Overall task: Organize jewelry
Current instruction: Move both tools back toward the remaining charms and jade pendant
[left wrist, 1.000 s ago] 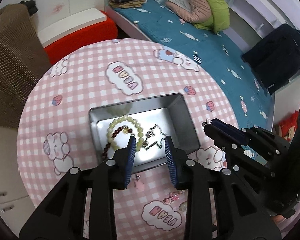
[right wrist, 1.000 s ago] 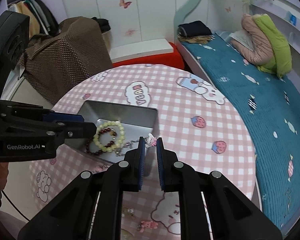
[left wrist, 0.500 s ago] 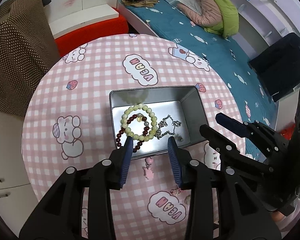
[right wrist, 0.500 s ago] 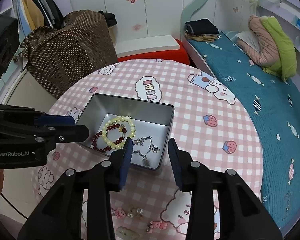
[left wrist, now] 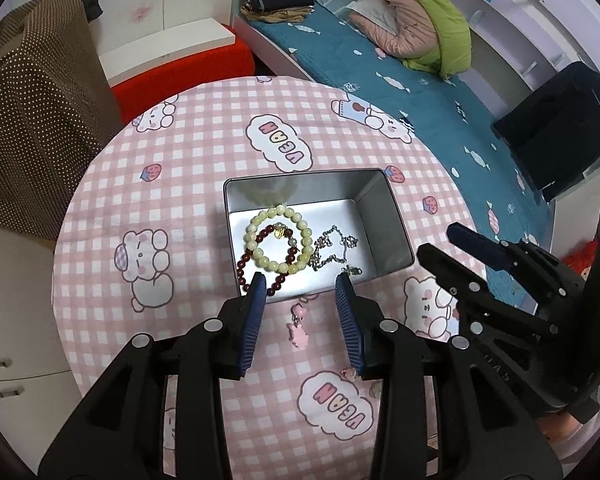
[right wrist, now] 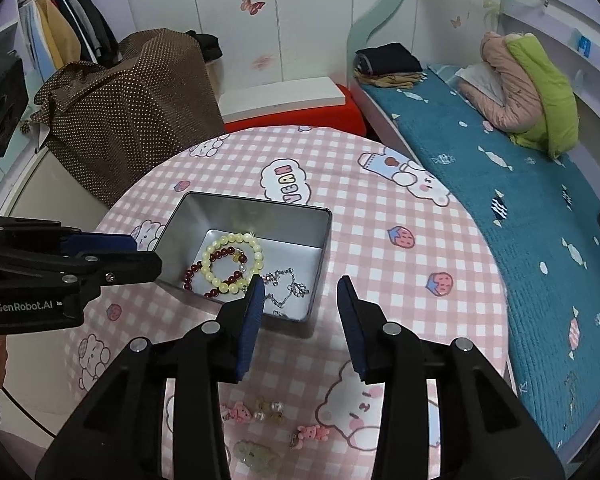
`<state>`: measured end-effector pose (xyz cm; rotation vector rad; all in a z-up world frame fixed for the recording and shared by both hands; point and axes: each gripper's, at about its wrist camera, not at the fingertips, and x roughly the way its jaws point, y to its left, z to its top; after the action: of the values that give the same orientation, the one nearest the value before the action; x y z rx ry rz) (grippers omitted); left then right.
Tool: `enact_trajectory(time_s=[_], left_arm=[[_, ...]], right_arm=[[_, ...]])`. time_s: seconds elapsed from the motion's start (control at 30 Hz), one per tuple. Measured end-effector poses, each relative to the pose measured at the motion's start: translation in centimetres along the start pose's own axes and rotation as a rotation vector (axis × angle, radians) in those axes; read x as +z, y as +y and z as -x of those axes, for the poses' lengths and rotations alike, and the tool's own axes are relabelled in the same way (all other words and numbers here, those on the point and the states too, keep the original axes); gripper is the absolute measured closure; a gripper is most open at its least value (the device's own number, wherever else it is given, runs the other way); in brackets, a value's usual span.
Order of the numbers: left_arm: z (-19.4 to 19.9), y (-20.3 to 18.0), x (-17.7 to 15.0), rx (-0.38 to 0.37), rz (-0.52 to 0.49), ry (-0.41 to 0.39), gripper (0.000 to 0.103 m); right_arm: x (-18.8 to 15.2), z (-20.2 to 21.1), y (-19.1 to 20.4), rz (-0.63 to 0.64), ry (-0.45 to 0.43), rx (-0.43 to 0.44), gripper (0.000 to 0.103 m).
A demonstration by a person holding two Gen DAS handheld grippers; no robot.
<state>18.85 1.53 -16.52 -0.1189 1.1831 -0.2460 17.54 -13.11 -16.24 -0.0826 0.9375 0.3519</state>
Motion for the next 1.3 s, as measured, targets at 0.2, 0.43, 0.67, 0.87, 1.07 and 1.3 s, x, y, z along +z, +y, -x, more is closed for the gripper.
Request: enact_trajectory(time_s=[0.2, 0.43, 0.67, 0.87, 1.07, 1.3], left_arm=[[1.1, -0.5, -1.7, -0.004, -0.024, -0.010, 0.058], [1.4, -1.9, -4.8, -0.014, -0.068, 0.016, 0.050], [0.2, -2.7, -7.8, -0.022, -0.090, 0.065, 0.048], [-0.7, -2.9, -10.4, -0.014, -0.079, 0.103, 0.046], [-1.1, -2.2, -11.9, 0.001, -0.044, 0.123, 0.043], [-1.3, -0.1, -13.0, 0.025, 0.031, 0.131, 0.043]], right_arm=[[-1.7, 1.9, -0.6, -0.044, -0.015, -0.045, 0.060], [-4.9, 3.9, -1.2, -0.102, 0.002, -0.084, 0.054], [-8.3, 4.2, -0.4, -0.109, 0.058, -0.066, 0.054], [-10.9, 3.0, 0.9, -0.090, 0.128, -0.012, 0.051], [-12.3, 0.9, 2.5, -0.079, 0.198, 0.027, 0.050], [-12.5, -1.3, 2.8, -0.091, 0.235, 0.020, 0.048]])
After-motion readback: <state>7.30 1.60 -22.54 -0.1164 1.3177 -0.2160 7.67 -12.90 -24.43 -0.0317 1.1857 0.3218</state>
